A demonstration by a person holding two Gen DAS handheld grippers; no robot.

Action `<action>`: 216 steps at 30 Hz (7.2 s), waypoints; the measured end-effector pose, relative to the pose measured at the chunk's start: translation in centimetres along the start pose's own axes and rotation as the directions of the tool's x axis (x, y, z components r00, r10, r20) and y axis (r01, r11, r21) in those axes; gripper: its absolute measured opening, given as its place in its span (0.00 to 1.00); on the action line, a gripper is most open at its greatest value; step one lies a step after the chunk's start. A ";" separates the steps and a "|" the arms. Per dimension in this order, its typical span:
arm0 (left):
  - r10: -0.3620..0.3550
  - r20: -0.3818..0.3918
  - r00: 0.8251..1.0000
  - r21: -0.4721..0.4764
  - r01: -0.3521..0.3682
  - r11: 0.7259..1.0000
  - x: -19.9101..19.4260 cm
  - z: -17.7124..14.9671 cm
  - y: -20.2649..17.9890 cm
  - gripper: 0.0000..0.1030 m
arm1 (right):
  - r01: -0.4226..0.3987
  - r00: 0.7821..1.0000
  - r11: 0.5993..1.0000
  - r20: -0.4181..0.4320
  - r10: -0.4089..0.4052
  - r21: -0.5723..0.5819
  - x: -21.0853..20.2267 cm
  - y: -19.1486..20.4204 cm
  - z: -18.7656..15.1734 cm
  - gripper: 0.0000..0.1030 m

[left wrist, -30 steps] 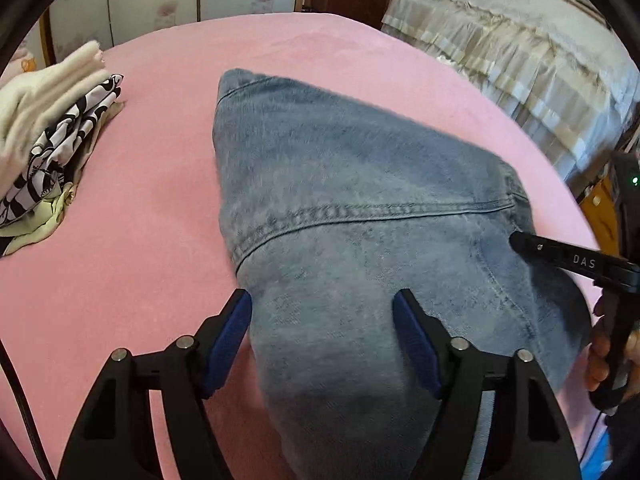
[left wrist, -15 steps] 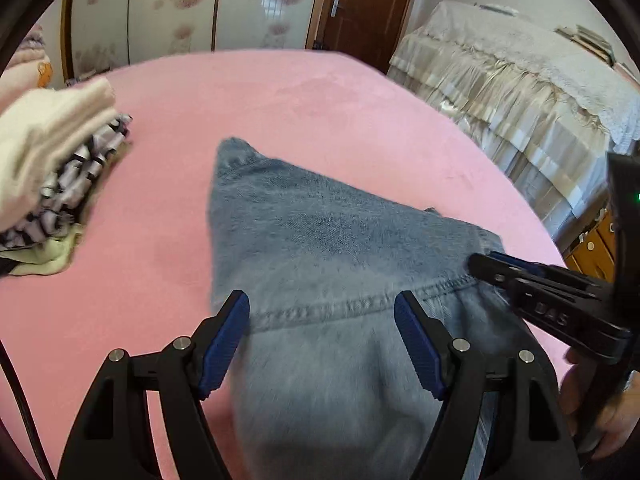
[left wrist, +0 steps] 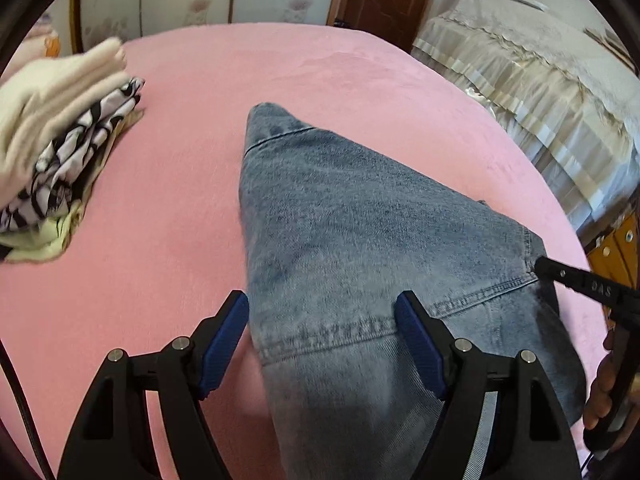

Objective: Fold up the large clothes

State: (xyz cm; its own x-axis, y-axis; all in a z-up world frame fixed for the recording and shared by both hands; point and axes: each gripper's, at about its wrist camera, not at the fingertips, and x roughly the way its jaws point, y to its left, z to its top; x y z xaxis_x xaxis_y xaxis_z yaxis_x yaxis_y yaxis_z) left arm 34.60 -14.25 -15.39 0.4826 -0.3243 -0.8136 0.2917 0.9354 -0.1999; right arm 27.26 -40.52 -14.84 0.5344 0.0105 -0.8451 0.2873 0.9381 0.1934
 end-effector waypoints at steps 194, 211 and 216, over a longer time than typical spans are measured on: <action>0.241 0.190 0.952 -0.045 -0.237 0.970 -17.3 15.9 37.6 0.16 | -0.342 0.935 0.854 -0.049 0.352 -0.393 5.0 47.8 6.9 0.23; 0.248 0.135 0.959 -0.168 -0.225 0.960 -19.7 15.3 36.4 0.20 | -0.417 0.909 0.859 -0.104 0.405 -0.298 2.0 45.2 6.0 0.25; 0.243 0.128 0.962 -0.155 -0.223 0.962 -23.0 13.5 33.3 0.32 | -0.393 0.918 0.855 -0.091 0.386 -0.338 -2.7 44.0 5.3 0.26</action>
State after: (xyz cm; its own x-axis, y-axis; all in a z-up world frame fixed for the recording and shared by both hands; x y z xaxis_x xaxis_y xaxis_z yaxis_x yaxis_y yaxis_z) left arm 44.32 22.48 4.03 0.6406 -0.1025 -0.7610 0.0450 0.9944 -0.0960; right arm 42.67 -1.07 -1.35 0.5289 0.4029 -0.7469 -0.2327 0.9152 0.3289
